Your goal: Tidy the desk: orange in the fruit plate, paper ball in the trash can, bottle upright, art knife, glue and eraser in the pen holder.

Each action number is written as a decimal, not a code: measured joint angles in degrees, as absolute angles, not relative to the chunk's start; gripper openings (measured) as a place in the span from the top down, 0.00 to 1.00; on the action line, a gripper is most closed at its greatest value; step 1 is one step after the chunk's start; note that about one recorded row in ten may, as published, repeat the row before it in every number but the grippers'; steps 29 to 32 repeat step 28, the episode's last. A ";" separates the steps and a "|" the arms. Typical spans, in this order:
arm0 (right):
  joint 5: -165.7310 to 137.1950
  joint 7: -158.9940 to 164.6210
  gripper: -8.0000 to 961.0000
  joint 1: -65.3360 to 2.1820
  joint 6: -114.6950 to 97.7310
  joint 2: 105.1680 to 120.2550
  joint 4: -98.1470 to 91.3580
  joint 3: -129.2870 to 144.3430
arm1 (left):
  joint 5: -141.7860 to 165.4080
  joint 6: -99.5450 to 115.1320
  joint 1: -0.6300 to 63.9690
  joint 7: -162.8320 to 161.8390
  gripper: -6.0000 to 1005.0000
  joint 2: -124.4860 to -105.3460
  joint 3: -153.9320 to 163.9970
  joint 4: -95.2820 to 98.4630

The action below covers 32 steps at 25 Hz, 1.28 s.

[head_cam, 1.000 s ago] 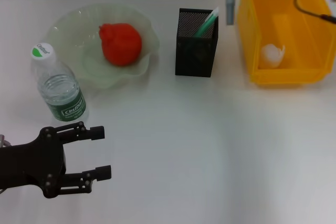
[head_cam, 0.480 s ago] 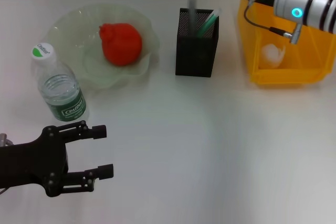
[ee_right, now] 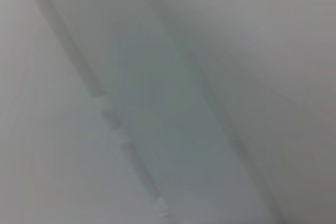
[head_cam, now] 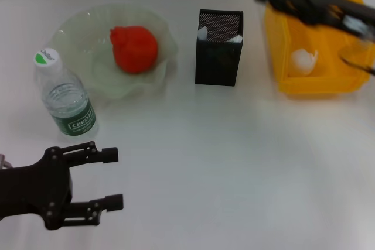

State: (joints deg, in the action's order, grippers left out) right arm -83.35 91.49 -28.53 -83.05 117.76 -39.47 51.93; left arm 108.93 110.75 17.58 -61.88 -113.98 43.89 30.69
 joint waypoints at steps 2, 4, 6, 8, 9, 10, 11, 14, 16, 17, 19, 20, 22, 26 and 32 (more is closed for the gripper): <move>-85.47 88.76 0.44 -25.13 -94.00 116.09 -40.56 53.42 | 108.97 112.06 17.47 -62.46 0.20 -113.56 43.85 30.93; -88.76 84.85 0.38 -23.08 -102.85 115.10 -39.81 54.77 | 108.99 113.52 17.41 -63.02 0.20 -112.80 43.82 31.10; -93.21 78.13 0.29 -20.61 -110.31 115.54 -37.90 55.01 | 109.02 114.62 17.40 -64.30 0.20 -112.03 43.86 31.31; -94.49 76.80 0.20 -20.07 -110.90 115.92 -37.53 55.09 | 109.02 114.71 17.40 -64.87 0.20 -111.91 43.90 31.42; -95.86 75.89 0.19 -19.85 -111.14 116.34 -37.31 55.28 | 109.03 114.75 17.40 -65.30 0.20 -111.76 43.91 31.56; -97.27 75.41 0.19 -19.82 -111.24 116.78 -37.14 55.42 | 109.03 114.81 17.40 -65.97 0.20 -111.66 43.97 31.83; -98.54 75.29 0.18 -20.01 -111.12 117.24 -37.11 55.44 | 109.04 114.86 17.40 -66.42 0.20 -111.62 44.06 32.08; -102.25 74.85 0.16 -20.76 -110.33 118.63 -37.06 55.22 | 109.07 114.88 17.47 -67.50 0.20 -111.64 44.06 32.59; -103.08 74.46 0.16 -21.34 -109.63 118.95 -36.71 55.25 | 109.08 114.87 17.54 -67.63 0.20 -111.65 43.77 32.64; -103.08 74.46 0.16 -21.34 -109.63 118.95 -36.71 55.25 | 109.08 114.87 17.54 -67.63 0.20 -111.65 43.77 32.64; -103.11 74.36 0.16 -21.48 -109.42 118.97 -36.45 55.19 | 109.00 114.85 17.56 -67.68 0.20 -111.65 43.61 32.63; -103.13 74.33 0.16 -21.58 -109.41 119.00 -36.44 55.15 | 108.95 114.83 17.57 -67.70 0.20 -111.66 43.59 32.63; -103.15 74.30 0.16 -21.71 -109.40 119.01 -36.43 55.12 | 108.87 114.80 17.65 -67.75 0.20 -111.65 43.54 32.64; -103.10 73.90 0.16 -21.75 -109.42 119.01 -36.33 55.14 | 108.87 114.71 17.88 -68.26 0.20 -111.69 43.51 32.61; -103.09 73.73 0.16 -21.75 -109.41 119.03 -36.24 55.16 | 108.82 114.70 17.88 -68.27 0.20 -111.72 43.49 32.60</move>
